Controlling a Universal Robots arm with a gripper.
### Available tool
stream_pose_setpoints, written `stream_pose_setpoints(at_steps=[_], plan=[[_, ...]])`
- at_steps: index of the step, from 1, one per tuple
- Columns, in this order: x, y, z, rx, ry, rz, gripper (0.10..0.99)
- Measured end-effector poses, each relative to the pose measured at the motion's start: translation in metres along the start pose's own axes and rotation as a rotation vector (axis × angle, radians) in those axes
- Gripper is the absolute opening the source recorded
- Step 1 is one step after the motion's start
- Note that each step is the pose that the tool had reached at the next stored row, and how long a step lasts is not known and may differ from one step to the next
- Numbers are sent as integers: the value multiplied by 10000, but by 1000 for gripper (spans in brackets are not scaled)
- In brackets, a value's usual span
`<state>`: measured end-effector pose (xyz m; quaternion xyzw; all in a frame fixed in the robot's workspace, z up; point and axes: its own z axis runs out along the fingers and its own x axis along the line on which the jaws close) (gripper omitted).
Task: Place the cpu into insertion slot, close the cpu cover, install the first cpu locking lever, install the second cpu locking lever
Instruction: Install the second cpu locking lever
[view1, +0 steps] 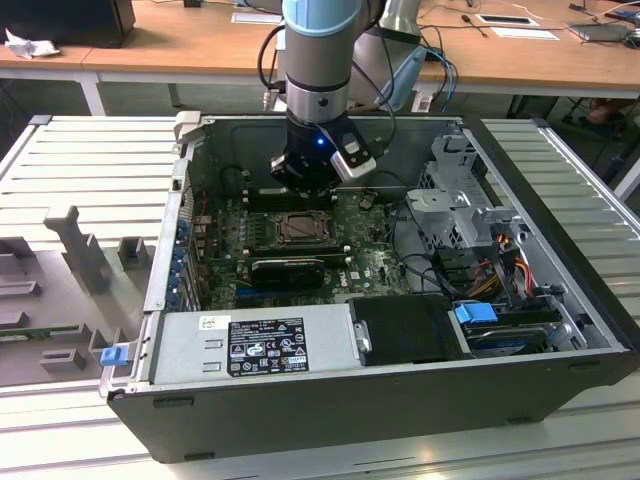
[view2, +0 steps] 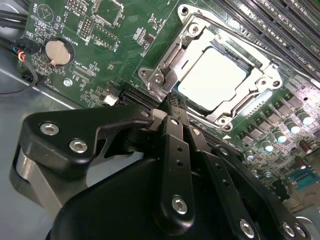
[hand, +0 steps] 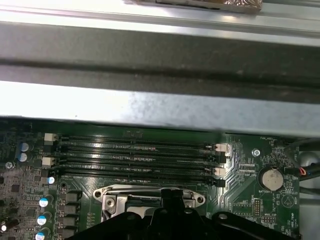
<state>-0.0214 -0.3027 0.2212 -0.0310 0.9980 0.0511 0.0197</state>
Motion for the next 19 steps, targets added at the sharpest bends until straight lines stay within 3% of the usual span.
stream_pose_setpoints(at_steps=[6, 19], plan=[[-2, 6, -53, -1, 0, 0, 106], [0, -39, -57, -1, -1, 0, 106]])
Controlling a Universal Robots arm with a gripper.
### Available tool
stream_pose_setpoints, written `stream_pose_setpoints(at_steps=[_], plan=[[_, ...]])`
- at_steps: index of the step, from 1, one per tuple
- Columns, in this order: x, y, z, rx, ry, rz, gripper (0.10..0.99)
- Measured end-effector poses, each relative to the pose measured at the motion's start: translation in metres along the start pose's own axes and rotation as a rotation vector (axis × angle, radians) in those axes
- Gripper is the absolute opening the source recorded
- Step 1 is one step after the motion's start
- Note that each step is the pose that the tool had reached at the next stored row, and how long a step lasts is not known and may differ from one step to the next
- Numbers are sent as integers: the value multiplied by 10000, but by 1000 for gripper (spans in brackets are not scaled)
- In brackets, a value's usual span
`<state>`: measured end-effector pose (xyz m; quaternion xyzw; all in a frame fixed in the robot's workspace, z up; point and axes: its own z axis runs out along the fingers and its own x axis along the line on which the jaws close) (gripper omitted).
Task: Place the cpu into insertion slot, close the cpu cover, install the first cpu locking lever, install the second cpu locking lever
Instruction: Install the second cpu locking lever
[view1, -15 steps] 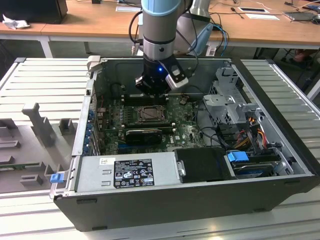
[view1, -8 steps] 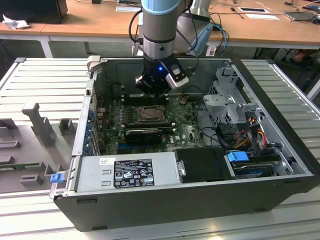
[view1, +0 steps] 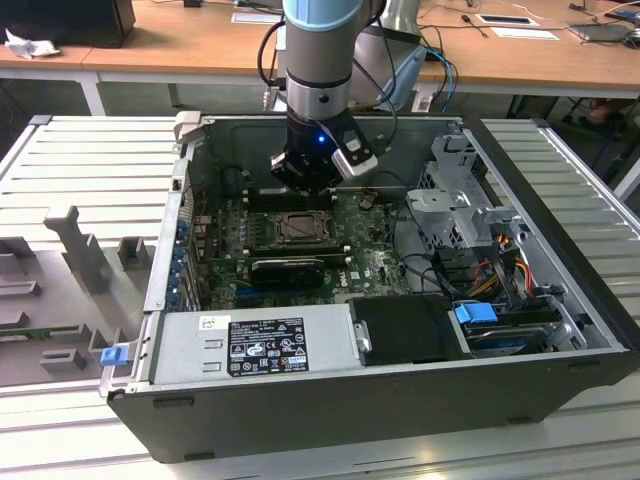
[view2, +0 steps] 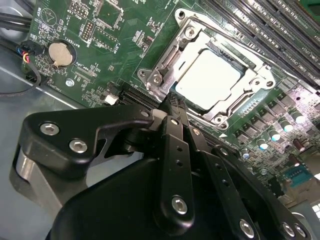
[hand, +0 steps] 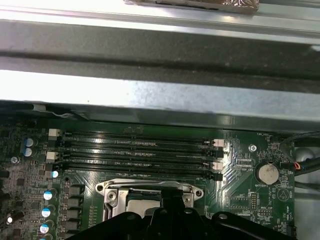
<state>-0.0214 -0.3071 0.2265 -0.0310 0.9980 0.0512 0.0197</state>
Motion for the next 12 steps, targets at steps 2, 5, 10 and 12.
stream_pose_setpoints(at_steps=[2, 5, 10, 12], plan=[[0, -2, -6, 4, 2, 1, 106], [-1, 1, -32, 2, 1, -1, 106], [-2, -1, -44, 0, 1, -1, 106], [-1, -9, -44, 2, 2, -2, 106]])
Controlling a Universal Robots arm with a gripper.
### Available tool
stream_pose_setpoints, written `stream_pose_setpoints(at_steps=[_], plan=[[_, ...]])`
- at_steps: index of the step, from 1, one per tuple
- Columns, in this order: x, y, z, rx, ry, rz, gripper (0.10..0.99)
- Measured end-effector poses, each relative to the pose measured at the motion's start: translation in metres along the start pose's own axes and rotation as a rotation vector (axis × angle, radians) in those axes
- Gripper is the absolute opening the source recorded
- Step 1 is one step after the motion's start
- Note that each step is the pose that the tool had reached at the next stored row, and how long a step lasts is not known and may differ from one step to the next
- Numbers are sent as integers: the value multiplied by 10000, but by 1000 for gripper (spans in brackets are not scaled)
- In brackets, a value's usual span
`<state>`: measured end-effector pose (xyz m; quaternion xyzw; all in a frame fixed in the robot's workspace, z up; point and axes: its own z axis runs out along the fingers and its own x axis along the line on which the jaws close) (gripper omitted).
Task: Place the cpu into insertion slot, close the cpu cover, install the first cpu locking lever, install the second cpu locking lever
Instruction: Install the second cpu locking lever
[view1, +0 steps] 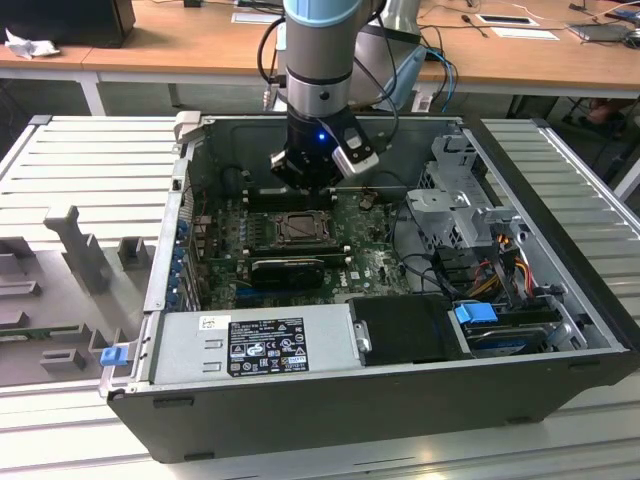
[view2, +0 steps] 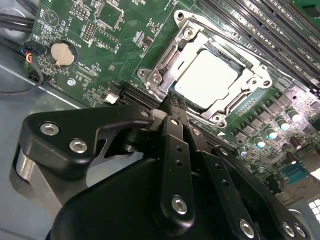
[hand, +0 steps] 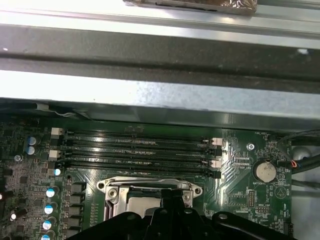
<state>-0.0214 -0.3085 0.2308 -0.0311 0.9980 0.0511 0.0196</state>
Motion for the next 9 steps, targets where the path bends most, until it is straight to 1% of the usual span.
stream_pose_setpoints(at_steps=[5, 7, 9], plan=[[1, -5, -10, 2, 0, 2, 106], [-1, -1, -41, -1, -1, 1, 106], [-4, 5, -96, -1, -1, 1, 106]])
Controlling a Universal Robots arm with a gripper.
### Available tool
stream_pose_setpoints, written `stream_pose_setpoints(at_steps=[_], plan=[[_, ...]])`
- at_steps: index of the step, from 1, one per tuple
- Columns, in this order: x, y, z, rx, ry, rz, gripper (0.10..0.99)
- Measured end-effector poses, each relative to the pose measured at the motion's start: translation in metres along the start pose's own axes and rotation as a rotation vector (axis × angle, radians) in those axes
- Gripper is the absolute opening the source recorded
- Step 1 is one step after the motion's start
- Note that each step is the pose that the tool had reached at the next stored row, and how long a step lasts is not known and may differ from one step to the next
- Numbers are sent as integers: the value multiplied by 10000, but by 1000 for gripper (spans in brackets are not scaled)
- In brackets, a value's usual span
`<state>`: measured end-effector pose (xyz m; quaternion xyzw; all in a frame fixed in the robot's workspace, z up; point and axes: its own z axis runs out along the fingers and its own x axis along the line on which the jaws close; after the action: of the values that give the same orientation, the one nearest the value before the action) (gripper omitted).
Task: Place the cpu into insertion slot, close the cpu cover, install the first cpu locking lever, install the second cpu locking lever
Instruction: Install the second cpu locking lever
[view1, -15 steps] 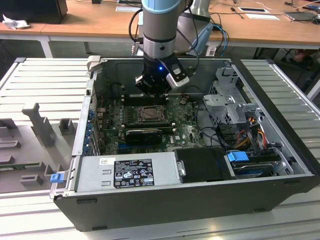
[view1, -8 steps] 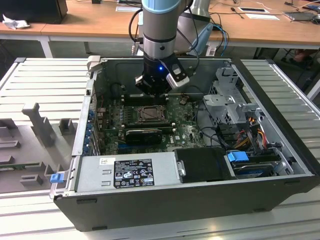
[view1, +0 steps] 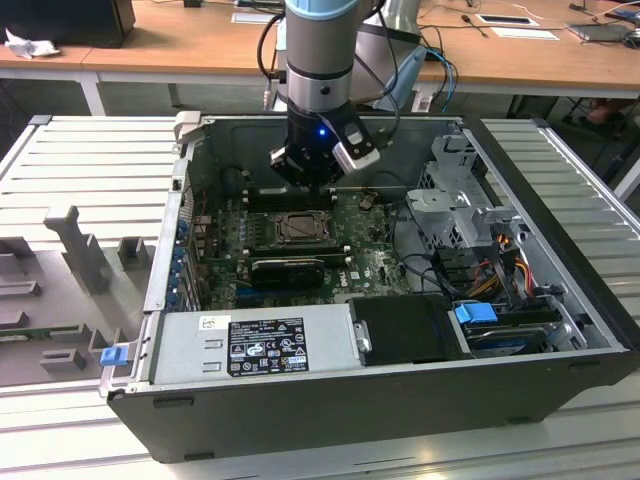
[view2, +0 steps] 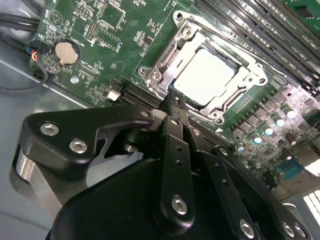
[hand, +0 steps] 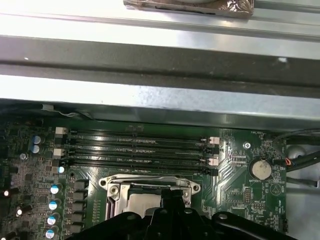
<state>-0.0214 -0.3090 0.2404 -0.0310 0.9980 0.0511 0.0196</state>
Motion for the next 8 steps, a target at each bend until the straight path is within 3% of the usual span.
stream_pose_setpoints(at_steps=[3, 5, 8], plan=[[1, -20, 0, -1, 0, 0, 106], [5, -77, -11, 1, 2, 0, 106], [3, -75, -57, 0, 1, 0, 106]])
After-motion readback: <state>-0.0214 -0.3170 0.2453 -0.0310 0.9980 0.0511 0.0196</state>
